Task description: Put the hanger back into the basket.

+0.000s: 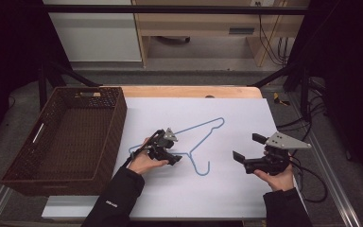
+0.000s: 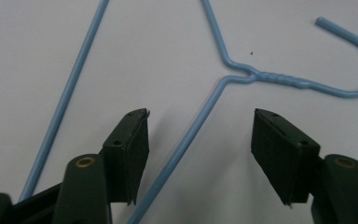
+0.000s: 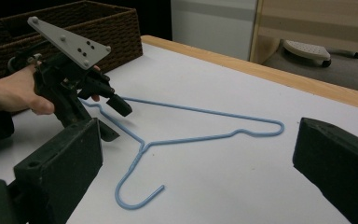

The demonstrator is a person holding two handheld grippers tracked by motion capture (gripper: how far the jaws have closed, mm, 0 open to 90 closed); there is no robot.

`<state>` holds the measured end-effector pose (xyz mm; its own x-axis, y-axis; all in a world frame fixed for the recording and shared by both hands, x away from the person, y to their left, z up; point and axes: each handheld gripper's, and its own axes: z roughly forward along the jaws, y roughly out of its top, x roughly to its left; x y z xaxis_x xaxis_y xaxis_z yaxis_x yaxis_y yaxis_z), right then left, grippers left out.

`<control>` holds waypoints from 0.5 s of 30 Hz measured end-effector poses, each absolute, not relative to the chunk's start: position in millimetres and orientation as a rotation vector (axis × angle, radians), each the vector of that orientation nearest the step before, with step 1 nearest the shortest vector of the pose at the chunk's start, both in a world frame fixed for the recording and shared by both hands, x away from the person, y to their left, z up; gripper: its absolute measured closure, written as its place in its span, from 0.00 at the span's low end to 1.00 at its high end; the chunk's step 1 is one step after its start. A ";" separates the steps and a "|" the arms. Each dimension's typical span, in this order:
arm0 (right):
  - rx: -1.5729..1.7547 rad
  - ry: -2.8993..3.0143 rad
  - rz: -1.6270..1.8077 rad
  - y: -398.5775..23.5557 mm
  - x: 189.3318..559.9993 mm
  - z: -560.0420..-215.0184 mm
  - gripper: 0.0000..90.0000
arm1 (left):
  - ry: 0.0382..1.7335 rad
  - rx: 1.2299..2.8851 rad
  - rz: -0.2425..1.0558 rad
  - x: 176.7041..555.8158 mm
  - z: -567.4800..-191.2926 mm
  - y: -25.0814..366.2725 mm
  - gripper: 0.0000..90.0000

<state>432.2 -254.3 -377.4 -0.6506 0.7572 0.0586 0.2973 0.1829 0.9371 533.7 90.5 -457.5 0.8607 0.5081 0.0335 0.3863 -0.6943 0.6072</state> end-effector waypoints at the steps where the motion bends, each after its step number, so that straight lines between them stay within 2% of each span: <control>1: 0.989 2.044 1.468 -254.2 432.3 -377.5 0.02 | 0.649 2.434 0.256 535.8 -460.2 89.3 0.42; 3: 0.991 2.045 1.468 -254.0 432.3 -377.5 0.02 | 0.653 2.441 0.257 536.7 -461.4 87.9 0.43; 7: 0.992 2.048 1.464 -253.1 432.7 -378.2 0.02 | 0.643 2.457 0.239 539.9 -463.7 83.3 0.50; 10: 0.986 2.048 1.466 -253.9 432.6 -377.7 0.02 | 0.650 2.456 0.240 542.0 -463.2 84.5 0.60; 15: 0.989 2.045 1.466 -253.6 432.7 -377.8 0.02 | 0.645 2.479 0.237 542.8 -461.5 85.3 0.66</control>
<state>432.7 -253.6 -377.8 -0.6509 0.7570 0.0573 0.2973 0.1847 0.9368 542.8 85.3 -461.5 0.8687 0.4945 0.0284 0.3953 -0.7266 0.5620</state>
